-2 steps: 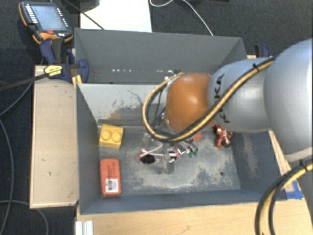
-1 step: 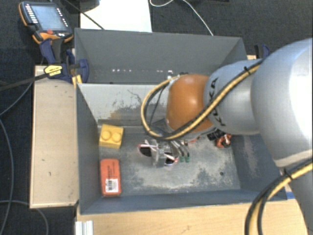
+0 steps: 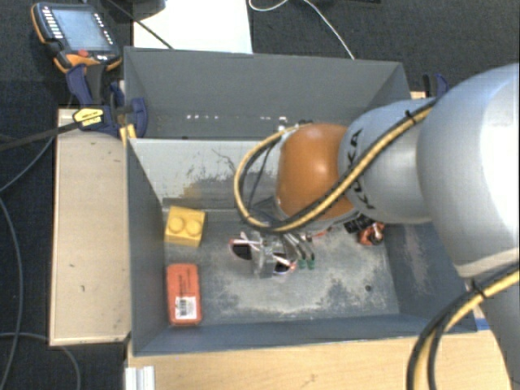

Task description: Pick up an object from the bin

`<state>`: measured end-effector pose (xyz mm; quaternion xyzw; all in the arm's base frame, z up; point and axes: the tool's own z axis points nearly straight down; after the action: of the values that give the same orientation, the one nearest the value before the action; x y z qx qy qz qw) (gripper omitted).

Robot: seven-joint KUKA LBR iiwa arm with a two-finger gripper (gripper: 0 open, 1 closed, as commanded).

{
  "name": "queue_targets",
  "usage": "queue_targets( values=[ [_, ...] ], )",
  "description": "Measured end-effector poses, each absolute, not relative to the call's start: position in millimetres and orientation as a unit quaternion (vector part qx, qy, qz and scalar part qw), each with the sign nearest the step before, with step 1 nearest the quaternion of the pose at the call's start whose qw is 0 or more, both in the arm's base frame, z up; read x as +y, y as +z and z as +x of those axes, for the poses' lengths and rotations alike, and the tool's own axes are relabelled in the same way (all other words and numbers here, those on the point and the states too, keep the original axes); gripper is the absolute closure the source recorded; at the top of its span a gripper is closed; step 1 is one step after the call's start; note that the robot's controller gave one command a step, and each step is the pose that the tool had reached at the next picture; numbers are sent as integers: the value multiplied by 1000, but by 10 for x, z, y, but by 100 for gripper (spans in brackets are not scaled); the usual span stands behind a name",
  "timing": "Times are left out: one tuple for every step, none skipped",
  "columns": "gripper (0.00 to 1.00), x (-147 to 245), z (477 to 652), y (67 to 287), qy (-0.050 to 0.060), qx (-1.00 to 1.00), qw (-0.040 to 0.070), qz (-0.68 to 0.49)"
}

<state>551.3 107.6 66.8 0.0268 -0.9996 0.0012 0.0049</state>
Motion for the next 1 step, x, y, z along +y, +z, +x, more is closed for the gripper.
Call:
queue_targets(
  values=[
    [100,1074,5505,695,1,-1000,6,27]
  ],
)
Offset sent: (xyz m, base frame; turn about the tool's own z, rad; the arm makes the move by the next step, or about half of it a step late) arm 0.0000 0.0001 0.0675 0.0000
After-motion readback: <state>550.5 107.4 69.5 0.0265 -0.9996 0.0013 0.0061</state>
